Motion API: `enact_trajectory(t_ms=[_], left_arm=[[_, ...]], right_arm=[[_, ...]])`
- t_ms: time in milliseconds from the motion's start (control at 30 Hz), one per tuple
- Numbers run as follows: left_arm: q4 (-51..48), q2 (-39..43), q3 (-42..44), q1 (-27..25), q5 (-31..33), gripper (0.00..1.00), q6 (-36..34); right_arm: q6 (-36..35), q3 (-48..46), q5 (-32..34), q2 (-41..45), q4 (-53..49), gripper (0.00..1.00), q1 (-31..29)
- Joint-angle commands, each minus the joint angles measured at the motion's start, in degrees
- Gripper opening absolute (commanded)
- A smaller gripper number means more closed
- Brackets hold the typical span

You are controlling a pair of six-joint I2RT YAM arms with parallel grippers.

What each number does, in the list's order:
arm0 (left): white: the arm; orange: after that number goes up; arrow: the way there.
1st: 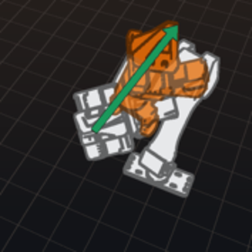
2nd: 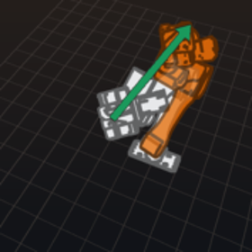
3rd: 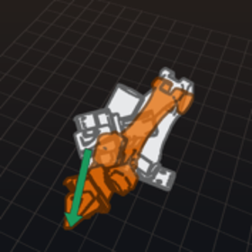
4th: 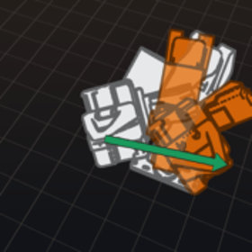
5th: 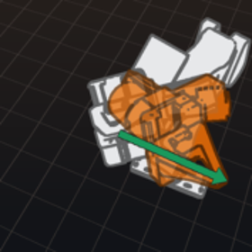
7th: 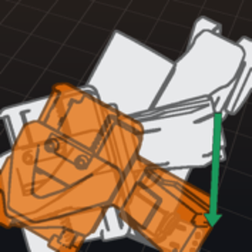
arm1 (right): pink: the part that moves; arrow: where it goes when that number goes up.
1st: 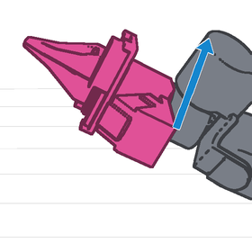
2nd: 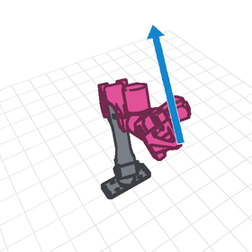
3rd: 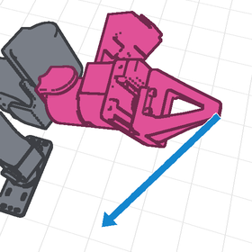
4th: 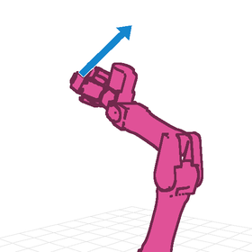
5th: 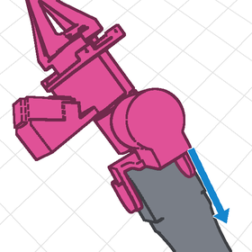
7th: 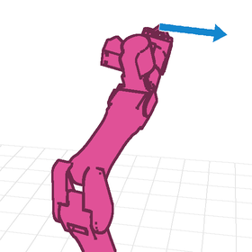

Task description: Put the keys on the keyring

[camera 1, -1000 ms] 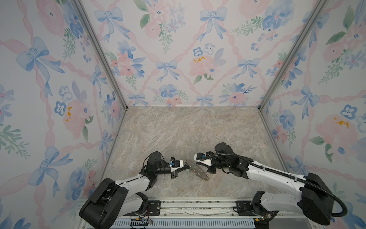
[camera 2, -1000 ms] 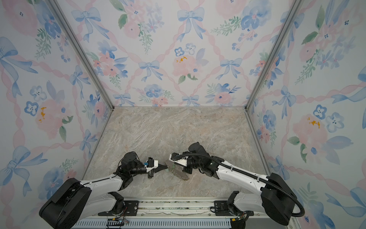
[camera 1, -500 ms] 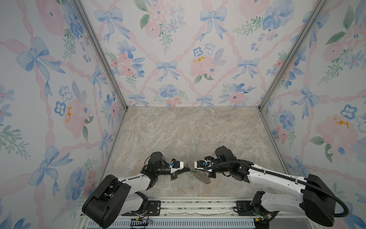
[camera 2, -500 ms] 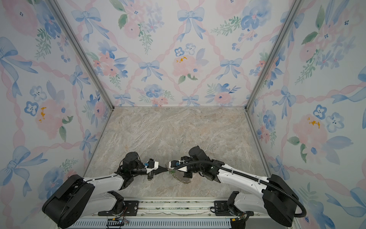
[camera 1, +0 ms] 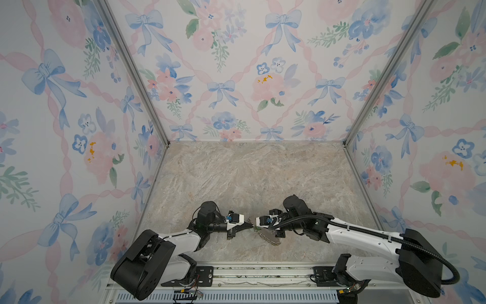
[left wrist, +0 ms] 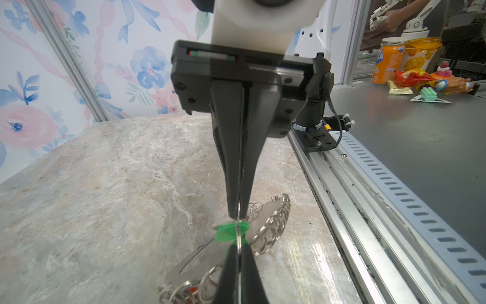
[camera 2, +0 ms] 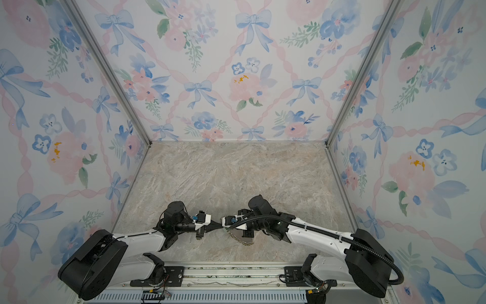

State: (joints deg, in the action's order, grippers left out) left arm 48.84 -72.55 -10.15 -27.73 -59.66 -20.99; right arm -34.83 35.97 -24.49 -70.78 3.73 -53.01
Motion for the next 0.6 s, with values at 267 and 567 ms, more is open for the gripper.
enact_trajectory(t_ms=[267,567], left_arm=[[1.6,-0.8,-1.8,0.2,-1.3,0.00,0.8],[1.6,-1.7,-2.3,0.0,-1.4,0.00,1.4]], right_arm=[[-1.1,0.2,-1.0,-0.7,1.1,0.00,-1.5],[-1.4,0.2,-0.4,-0.6,1.4,0.00,-2.3]])
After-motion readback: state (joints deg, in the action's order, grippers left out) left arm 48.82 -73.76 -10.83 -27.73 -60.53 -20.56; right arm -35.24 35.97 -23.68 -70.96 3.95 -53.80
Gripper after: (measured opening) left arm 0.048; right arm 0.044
